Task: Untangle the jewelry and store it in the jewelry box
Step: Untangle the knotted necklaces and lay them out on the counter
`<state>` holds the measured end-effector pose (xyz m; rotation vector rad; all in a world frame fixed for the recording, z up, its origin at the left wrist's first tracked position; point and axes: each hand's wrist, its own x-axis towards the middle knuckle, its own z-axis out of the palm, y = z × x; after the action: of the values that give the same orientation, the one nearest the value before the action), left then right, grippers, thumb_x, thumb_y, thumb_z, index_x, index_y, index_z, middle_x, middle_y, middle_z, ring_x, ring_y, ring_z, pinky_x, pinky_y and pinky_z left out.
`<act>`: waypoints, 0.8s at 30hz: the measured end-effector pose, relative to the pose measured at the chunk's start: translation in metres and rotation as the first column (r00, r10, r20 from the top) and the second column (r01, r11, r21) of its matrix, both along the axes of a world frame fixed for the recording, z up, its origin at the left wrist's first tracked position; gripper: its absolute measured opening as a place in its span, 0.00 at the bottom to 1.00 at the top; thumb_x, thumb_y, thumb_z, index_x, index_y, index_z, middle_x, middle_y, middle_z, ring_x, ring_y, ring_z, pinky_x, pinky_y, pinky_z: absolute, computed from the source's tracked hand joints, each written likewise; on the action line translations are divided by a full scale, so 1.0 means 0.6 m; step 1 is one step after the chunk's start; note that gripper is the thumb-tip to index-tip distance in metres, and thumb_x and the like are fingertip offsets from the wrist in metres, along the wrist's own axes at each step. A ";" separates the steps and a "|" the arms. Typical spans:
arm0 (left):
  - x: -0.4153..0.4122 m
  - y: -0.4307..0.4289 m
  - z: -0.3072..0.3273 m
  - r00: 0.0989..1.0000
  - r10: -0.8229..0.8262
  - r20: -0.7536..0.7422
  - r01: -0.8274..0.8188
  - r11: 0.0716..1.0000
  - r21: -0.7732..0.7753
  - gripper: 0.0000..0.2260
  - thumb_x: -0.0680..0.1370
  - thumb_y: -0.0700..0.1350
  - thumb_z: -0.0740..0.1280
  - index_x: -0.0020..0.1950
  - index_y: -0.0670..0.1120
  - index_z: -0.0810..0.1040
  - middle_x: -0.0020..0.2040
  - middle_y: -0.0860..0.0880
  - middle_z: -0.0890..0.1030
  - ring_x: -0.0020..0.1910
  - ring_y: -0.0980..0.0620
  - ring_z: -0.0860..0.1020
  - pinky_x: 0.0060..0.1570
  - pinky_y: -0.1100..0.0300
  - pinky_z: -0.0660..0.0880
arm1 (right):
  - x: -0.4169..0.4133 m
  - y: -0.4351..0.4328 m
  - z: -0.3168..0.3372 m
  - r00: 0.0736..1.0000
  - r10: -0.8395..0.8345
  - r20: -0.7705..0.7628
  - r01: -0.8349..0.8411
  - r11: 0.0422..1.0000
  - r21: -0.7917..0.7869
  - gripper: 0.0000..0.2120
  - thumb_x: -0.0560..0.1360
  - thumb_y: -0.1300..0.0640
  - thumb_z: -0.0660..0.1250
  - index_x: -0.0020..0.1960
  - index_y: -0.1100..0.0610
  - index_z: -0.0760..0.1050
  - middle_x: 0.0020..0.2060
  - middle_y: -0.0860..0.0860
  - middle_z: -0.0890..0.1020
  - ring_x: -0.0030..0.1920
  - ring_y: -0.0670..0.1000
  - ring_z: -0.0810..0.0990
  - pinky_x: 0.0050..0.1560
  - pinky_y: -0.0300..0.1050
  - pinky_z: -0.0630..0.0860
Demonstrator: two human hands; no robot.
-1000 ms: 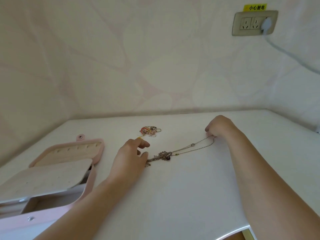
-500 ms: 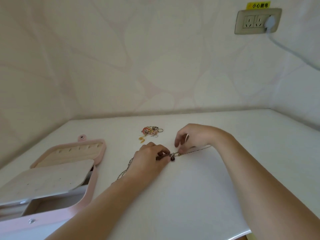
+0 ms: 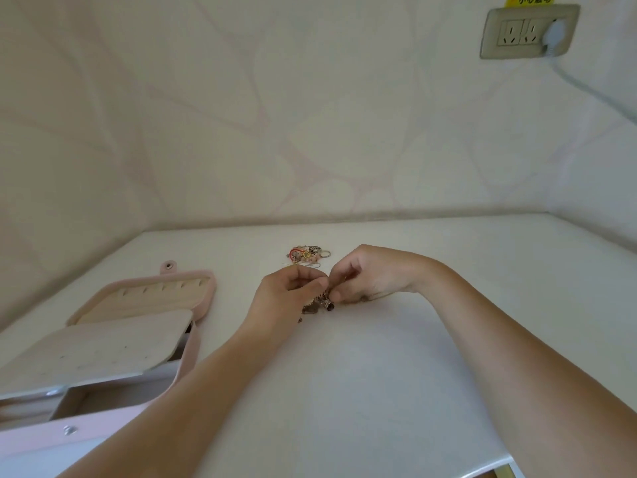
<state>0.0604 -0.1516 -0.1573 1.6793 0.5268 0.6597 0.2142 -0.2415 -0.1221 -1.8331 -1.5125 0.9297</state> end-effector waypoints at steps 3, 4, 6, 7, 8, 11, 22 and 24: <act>0.000 0.002 0.000 0.999 -0.028 0.030 0.030 0.998 -0.046 0.08 0.74 0.49 0.70 0.40 0.45 0.79 0.32 0.51 0.80 0.36 0.50 0.74 0.43 0.53 0.68 | 0.002 0.004 -0.003 0.998 -0.048 -0.042 0.052 0.995 0.089 0.06 0.75 0.62 0.69 0.41 0.52 0.80 0.35 0.47 0.79 0.36 0.45 0.75 0.42 0.34 0.72; 0.000 0.002 0.001 0.999 -0.036 0.039 0.038 0.998 -0.060 0.10 0.74 0.50 0.69 0.39 0.45 0.78 0.30 0.53 0.79 0.34 0.51 0.73 0.43 0.53 0.68 | 0.005 0.006 -0.003 0.996 -0.049 -0.079 0.059 0.990 0.124 0.06 0.75 0.62 0.68 0.43 0.53 0.80 0.38 0.48 0.81 0.39 0.43 0.78 0.47 0.33 0.73; 0.000 0.002 0.002 0.997 -0.055 0.052 0.059 0.994 -0.087 0.14 0.73 0.54 0.67 0.38 0.44 0.78 0.30 0.53 0.77 0.32 0.53 0.72 0.42 0.55 0.67 | 0.011 0.006 -0.002 0.986 -0.048 -0.161 0.077 0.982 0.174 0.06 0.76 0.63 0.67 0.46 0.54 0.81 0.43 0.50 0.83 0.46 0.44 0.81 0.56 0.36 0.75; 0.000 0.002 0.003 0.996 -0.067 0.053 0.072 0.993 -0.092 0.15 0.72 0.56 0.67 0.39 0.44 0.78 0.31 0.51 0.76 0.33 0.51 0.71 0.41 0.56 0.66 | 0.014 0.006 0.000 0.979 -0.047 -0.200 0.087 0.978 0.192 0.06 0.76 0.63 0.66 0.46 0.55 0.81 0.43 0.51 0.83 0.47 0.46 0.81 0.57 0.38 0.76; 0.000 0.003 0.003 0.996 -0.077 0.046 0.081 0.994 -0.080 0.16 0.72 0.57 0.67 0.39 0.43 0.77 0.31 0.50 0.74 0.33 0.50 0.69 0.39 0.57 0.65 | 0.015 0.005 0.002 0.967 -0.035 -0.253 0.090 0.974 0.207 0.06 0.77 0.64 0.65 0.47 0.57 0.80 0.42 0.51 0.84 0.46 0.48 0.82 0.56 0.40 0.77; -0.001 0.005 0.001 0.998 -0.063 0.001 0.062 0.998 0.022 0.13 0.75 0.51 0.67 0.39 0.43 0.74 0.28 0.51 0.68 0.28 0.53 0.63 0.29 0.65 0.60 | 0.015 0.003 0.011 0.890 0.019 -0.456 0.093 0.970 0.223 0.09 0.79 0.65 0.60 0.47 0.62 0.78 0.34 0.51 0.81 0.36 0.49 0.80 0.45 0.41 0.79; 0.002 0.011 0.005 0.983 -0.054 0.174 0.107 0.944 -0.311 0.10 0.78 0.43 0.63 0.36 0.44 0.74 0.34 0.49 0.72 0.31 0.52 0.70 0.35 0.59 0.67 | 0.035 -0.005 0.012 0.882 -0.375 -0.286 0.432 0.885 0.173 0.09 0.77 0.61 0.64 0.42 0.58 0.82 0.23 0.45 0.62 0.25 0.45 0.57 0.24 0.35 0.53; 0.003 0.014 0.006 0.977 -0.030 0.213 0.116 0.909 -0.401 0.11 0.78 0.41 0.61 0.35 0.43 0.71 0.34 0.49 0.75 0.31 0.52 0.70 0.36 0.58 0.66 | 0.038 -0.003 0.006 0.873 -0.454 -0.179 0.484 0.851 0.204 0.08 0.74 0.62 0.66 0.41 0.57 0.83 0.22 0.45 0.66 0.28 0.46 0.60 0.25 0.36 0.55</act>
<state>0.0620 -0.1434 -0.1538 1.2129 0.4190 0.6075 0.2367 -0.2435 -0.1187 -1.8051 -0.9771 0.5779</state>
